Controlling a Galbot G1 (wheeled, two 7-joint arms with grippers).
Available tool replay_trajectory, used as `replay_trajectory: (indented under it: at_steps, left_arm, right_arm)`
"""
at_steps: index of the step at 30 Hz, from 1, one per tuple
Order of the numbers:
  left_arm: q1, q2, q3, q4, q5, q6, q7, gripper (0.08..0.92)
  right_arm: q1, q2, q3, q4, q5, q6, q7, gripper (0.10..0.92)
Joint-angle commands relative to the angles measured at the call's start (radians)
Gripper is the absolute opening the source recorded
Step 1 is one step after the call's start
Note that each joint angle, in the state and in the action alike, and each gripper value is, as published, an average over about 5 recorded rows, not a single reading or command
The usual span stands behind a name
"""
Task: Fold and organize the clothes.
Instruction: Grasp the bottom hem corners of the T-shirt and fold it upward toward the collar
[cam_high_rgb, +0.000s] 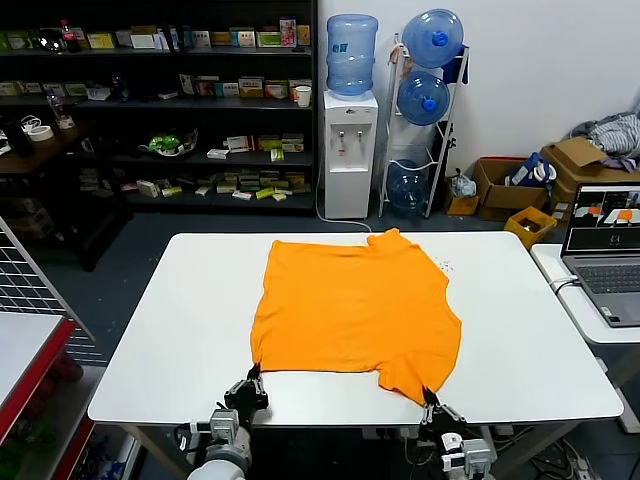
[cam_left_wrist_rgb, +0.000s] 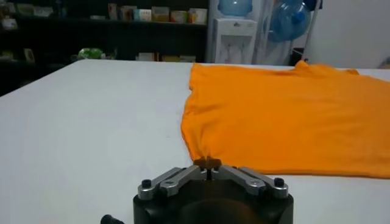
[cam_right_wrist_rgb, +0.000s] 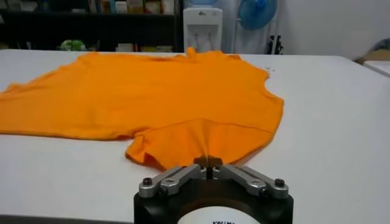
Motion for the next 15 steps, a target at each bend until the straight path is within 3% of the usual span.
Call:
replay_trajectory:
  at_steps: [1, 9, 15]
  left_arm:
    - [0.209, 0.067, 0.052, -0.199, -0.003, 0.004, -0.031, 0.096]
    - [0.374, 0.091, 0.057, -0.297, 0.068, -0.036, -0.034, 0.096]
    - [0.379, 0.085, 0.054, -0.322, 0.072, -0.05, -0.031, 0.096]
  right_arm:
    - [-0.155, -0.063, 0.003, 0.131, 0.019, 0.006, 0.03, 0.125]
    - [-0.313, -0.079, 0.008, 0.203, -0.003, 0.047, 0.071, 0.125]
    - [-0.325, -0.068, 0.015, 0.225, -0.004, 0.111, 0.085, 0.125]
